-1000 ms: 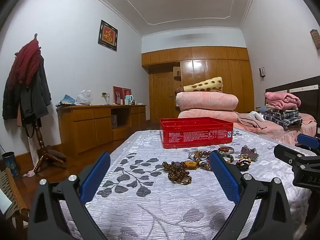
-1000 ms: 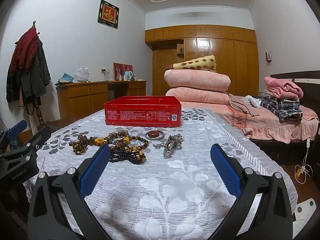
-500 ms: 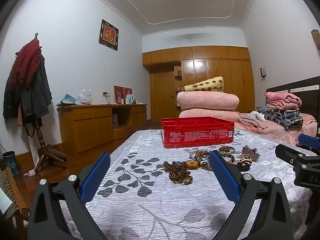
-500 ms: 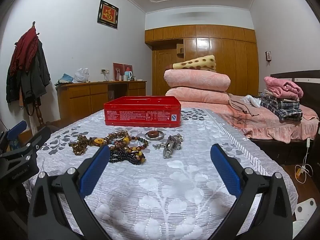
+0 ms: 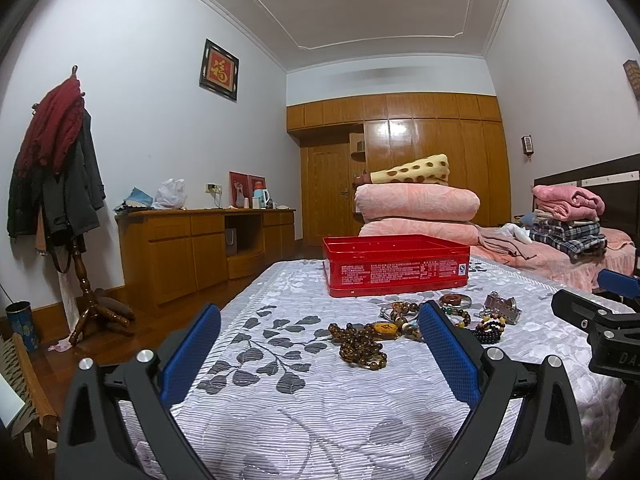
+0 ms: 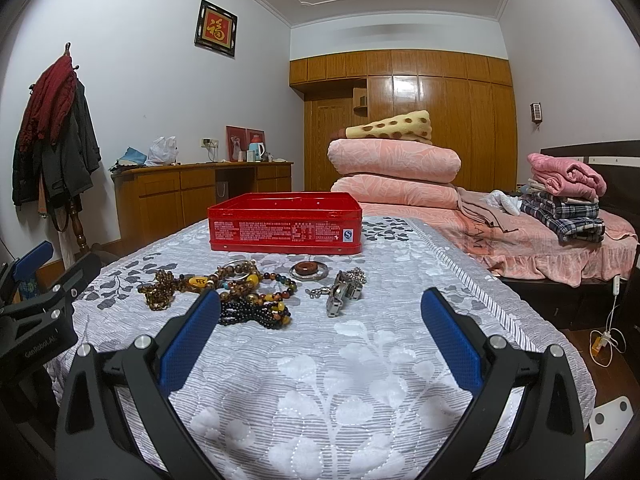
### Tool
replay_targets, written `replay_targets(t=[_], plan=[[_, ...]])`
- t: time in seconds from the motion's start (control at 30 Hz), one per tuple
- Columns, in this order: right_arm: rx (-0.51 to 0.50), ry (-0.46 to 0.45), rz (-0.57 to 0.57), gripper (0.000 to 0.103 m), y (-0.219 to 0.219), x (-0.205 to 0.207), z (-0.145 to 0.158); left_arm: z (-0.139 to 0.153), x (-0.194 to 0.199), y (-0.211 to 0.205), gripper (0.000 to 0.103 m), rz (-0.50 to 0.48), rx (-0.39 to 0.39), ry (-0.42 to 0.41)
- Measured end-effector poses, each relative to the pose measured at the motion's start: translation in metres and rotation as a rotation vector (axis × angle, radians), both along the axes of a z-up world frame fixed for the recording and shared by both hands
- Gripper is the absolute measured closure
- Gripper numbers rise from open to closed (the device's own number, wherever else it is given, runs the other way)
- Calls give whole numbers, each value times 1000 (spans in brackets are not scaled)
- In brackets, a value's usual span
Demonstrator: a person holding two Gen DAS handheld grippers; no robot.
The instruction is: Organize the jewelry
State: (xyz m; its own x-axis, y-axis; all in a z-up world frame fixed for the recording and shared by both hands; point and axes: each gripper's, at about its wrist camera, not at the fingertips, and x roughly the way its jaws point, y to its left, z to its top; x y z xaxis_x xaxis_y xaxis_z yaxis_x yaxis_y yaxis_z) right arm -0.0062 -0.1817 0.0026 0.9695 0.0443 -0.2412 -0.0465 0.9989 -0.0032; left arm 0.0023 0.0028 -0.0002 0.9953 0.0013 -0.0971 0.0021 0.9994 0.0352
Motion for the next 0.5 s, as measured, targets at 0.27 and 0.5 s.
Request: replay_targets(t=[0.27,0.5], plan=[[0,0,0,6,0,0,0,0,3,1,6,0,2,-2],[0,0,0,6,0,0,0,0,0,0,6,-1,-1,-1]])
